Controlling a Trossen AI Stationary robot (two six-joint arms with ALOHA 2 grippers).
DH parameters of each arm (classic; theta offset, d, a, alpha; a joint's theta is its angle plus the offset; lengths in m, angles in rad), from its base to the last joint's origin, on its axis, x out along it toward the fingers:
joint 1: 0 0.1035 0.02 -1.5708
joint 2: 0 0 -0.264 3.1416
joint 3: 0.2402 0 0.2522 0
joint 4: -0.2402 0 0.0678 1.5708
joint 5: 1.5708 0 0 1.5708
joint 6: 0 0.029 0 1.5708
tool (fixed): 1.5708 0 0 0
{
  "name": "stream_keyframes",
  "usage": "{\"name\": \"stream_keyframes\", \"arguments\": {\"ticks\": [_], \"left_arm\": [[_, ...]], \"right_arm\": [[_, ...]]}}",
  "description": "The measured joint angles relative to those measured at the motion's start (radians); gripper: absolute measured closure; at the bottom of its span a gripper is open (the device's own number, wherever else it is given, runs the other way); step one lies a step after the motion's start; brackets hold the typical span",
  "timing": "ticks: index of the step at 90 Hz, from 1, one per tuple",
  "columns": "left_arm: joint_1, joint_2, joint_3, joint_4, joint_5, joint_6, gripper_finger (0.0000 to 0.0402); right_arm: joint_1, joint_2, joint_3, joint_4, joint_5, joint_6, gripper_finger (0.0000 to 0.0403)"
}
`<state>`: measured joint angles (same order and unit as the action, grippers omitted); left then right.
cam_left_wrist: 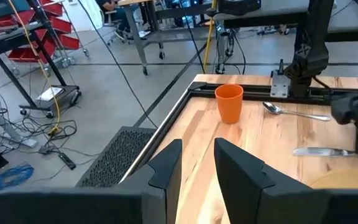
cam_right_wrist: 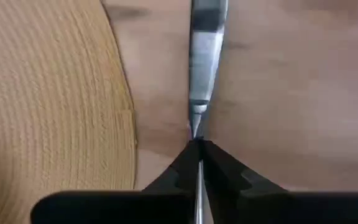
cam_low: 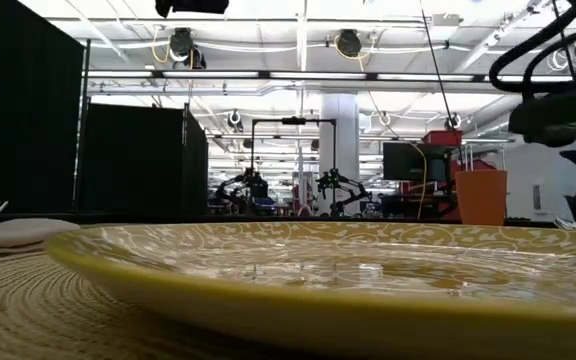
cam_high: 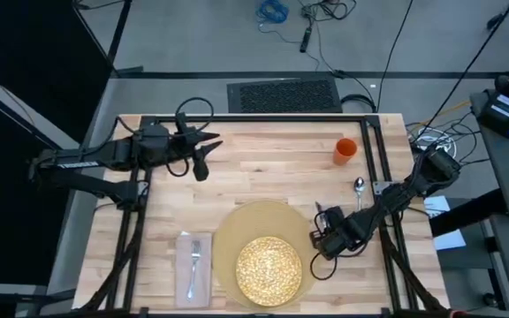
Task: Set table place
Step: Put the table knife to the right of the brown table mat
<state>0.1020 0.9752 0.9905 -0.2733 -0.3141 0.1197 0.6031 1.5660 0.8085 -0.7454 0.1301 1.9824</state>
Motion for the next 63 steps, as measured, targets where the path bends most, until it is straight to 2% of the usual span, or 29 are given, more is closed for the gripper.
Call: {"name": "stream_keyframes", "arguments": {"ticks": [20, 63], "left_arm": [[0.000, 0.000, 0.000, -0.041, 0.000, 0.019, 0.0320], [-0.001, -0.004, 0.000, -0.092, 0.000, 0.018, 0.0320]], "right_arm": [[0.043, 0.083, 0.053, 0.000, -0.015, 0.122, 0.0402], [0.099, 0.195, 0.198, -0.052, -0.029, 0.209, 0.0402]]}}
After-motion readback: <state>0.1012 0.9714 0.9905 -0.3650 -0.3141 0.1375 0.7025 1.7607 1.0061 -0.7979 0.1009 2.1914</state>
